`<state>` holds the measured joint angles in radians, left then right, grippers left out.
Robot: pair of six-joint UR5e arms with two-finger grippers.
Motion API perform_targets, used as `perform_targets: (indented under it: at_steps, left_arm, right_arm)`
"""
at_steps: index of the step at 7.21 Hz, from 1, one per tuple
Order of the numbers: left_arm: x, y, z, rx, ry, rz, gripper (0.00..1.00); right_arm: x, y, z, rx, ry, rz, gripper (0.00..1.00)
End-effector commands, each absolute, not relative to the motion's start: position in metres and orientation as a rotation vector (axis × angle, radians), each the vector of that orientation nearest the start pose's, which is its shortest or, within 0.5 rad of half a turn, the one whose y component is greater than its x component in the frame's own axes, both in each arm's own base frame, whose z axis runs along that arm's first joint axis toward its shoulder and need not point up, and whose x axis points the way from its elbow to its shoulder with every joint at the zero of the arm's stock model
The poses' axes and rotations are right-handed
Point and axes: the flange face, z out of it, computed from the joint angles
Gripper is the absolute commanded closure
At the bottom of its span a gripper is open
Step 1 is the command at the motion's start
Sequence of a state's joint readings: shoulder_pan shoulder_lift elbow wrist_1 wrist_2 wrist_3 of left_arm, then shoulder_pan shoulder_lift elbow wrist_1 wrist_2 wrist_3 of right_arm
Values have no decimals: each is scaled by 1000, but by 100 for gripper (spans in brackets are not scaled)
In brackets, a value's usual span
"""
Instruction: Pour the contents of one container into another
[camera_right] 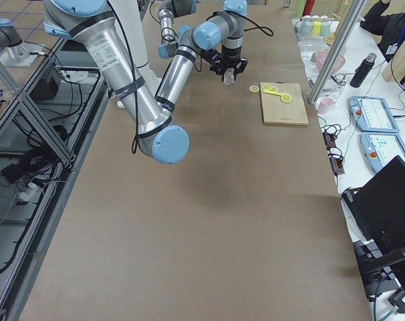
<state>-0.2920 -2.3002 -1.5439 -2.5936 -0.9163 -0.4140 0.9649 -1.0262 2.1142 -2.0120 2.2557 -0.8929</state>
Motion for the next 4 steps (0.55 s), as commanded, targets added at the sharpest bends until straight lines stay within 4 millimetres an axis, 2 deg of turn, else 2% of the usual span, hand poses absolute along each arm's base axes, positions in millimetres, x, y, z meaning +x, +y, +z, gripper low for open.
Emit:
perform_targets:
  at_steps: [1,2,4]
  left_arm:
    - [536,-380,137,1461,894,75,100]
    - [523,-387,157,1477,900,55,100]
    - [499,-393,183,1469,935,105,100]
  right_arm:
    - [-238,-470,219,837,-661,-1605,100]
    - [-234,-466,242,849,-683,-1605,100]
    - [-221,-468,273,816,-755,-1582,100]
